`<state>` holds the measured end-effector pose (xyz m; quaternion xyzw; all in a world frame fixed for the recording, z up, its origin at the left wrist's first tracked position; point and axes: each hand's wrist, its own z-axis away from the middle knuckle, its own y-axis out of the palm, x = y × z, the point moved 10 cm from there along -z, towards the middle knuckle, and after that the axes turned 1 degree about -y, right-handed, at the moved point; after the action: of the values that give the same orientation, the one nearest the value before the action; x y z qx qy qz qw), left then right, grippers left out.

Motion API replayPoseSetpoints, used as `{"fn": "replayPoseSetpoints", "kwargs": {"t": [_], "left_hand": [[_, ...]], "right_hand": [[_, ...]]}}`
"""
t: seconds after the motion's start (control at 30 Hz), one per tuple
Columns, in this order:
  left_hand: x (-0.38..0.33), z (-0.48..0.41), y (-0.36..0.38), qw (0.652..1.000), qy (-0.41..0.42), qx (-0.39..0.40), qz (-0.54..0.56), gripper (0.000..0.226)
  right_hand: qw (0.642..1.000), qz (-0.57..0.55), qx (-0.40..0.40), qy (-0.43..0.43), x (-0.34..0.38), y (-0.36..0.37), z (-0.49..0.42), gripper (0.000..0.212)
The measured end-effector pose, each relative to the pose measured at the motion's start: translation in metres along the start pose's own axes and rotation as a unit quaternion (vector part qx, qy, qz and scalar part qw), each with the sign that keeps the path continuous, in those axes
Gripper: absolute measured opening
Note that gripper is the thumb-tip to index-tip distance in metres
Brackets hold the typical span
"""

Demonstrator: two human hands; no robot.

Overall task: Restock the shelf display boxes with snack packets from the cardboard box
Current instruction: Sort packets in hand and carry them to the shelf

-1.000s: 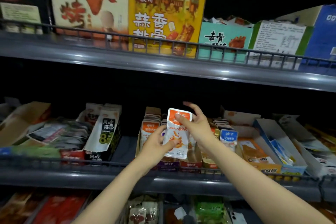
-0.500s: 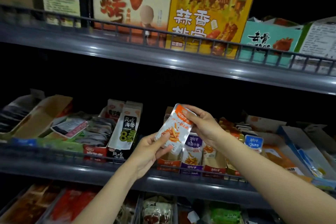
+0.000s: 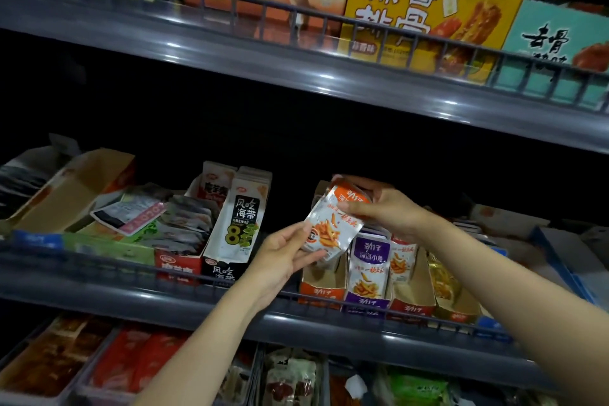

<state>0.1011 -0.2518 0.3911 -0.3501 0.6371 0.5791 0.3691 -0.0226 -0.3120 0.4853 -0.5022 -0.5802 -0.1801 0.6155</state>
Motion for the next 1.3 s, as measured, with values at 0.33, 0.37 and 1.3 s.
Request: {"fn": "replayPoseSetpoints", "kwargs": {"t": [0.33, 0.37, 1.3], "left_hand": [[-0.005, -0.025, -0.038, 0.921, 0.155, -0.108, -0.339, 0.042], [0.004, -0.028, -0.038, 0.918, 0.139, -0.092, -0.359, 0.045], [0.034, -0.037, -0.031, 0.919, 0.074, 0.011, -0.386, 0.056]], "right_hand": [[0.979, 0.189, -0.078, 0.027, -0.016, -0.025, -0.021, 0.040], [0.973, 0.208, -0.081, 0.053, -0.025, -0.028, -0.024, 0.042], [0.861, 0.505, -0.019, -0.051, -0.062, 0.030, -0.025, 0.077]]}}
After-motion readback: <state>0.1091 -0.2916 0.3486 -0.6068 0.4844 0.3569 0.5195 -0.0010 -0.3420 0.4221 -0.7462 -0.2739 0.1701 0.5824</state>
